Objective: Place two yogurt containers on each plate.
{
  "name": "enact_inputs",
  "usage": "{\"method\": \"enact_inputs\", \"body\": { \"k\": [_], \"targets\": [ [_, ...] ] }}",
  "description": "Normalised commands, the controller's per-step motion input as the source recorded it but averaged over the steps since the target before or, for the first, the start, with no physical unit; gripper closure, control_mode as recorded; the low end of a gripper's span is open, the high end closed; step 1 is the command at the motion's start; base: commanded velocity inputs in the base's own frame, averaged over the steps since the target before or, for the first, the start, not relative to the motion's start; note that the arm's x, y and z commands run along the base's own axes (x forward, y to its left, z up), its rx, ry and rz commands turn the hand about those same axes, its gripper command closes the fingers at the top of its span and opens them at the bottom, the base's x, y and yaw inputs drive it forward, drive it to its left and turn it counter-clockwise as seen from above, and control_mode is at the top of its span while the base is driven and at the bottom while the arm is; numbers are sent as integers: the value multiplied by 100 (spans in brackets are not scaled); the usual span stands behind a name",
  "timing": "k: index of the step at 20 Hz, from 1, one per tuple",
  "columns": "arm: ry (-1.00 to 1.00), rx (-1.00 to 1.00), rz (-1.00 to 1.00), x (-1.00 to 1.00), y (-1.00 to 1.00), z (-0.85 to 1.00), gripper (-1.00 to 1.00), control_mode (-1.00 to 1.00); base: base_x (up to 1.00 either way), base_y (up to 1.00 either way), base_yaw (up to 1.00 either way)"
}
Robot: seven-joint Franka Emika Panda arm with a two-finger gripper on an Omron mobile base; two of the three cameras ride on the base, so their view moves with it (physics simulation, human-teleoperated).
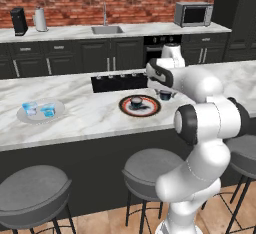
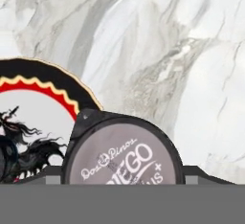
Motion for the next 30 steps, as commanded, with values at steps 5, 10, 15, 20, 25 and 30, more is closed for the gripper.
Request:
{"method": "enact_inputs", "body": {
  "k": [5, 10, 15, 20, 25, 30],
  "targets": [
    [0, 0, 0, 2, 24, -23, 100, -100, 0, 0, 0],
    [3, 0, 0, 6, 35, -14, 100, -100, 0, 0, 0],
    [0, 4, 0, 1, 21, -13, 100, -100, 0, 0, 0],
    [0, 1, 0, 0, 3, -14, 100, -100, 0, 0, 0],
    [0, 0, 0, 0, 3, -11, 100, -100, 0, 0, 0],
    [0, 0, 0, 0, 10, -7, 100, -100, 0, 0, 0]
  ]
}}
